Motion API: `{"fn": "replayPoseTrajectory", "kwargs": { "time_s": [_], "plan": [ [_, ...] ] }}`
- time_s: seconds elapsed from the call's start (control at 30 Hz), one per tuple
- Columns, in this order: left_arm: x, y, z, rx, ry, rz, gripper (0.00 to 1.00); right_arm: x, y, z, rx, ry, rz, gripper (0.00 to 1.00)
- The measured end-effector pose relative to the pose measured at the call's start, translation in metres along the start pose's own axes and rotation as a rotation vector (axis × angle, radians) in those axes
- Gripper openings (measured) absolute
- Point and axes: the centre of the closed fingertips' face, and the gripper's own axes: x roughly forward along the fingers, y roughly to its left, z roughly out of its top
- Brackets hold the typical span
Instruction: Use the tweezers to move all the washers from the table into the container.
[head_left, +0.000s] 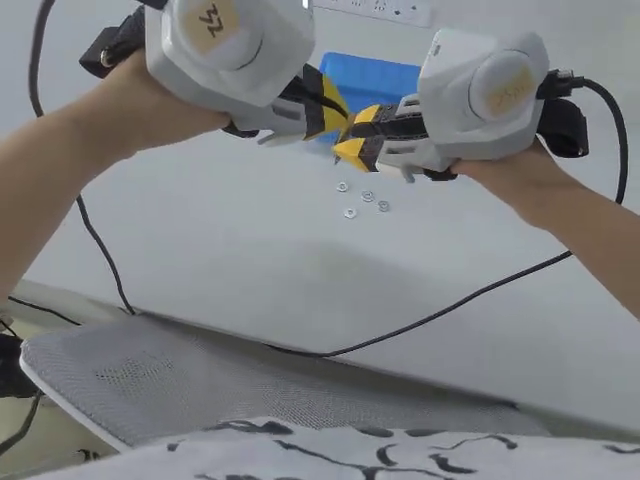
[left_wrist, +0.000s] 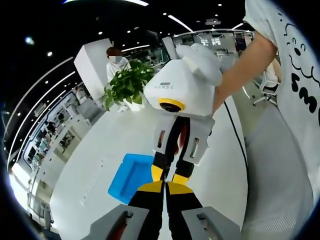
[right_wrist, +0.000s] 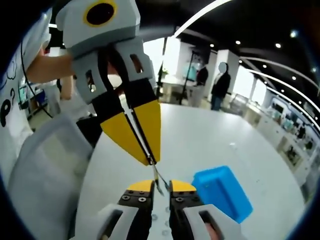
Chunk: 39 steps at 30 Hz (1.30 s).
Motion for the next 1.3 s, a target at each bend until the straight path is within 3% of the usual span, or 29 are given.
{"fn": "replayPoseTrajectory", "kwargs": {
  "time_s": [0.2,0.33,0.47,0.93,1.13,1.3],
  "plan": [
    [-0.004,-0.003,0.003,-0.026,-0.015,0.001,0.0,0.006,0.004,-0.007,0.011,0.006,0.011,0.06],
    [0.002,-0.008,0.0,-0.034,-0.024,-0.022,0.0,0.009,0.004,-0.008,0.023,0.003,0.003,0.1],
    [0.008,-0.009,-0.001,-0.032,-0.038,-0.033,0.0,0.013,0.001,-0.014,0.027,0.017,0.01,0.06],
    [0.039,-0.013,-0.025,-0.049,0.002,-0.061,0.0,0.036,-0.009,-0.052,0.097,0.052,0.025,0.06],
    [0.047,-0.014,-0.033,-0.062,0.021,-0.079,0.0,0.047,-0.009,-0.064,0.116,0.07,0.037,0.06],
    [0.05,-0.012,-0.035,-0.067,0.024,-0.084,0.0,0.046,-0.01,-0.067,0.13,0.072,0.04,0.06]
  ]
}}
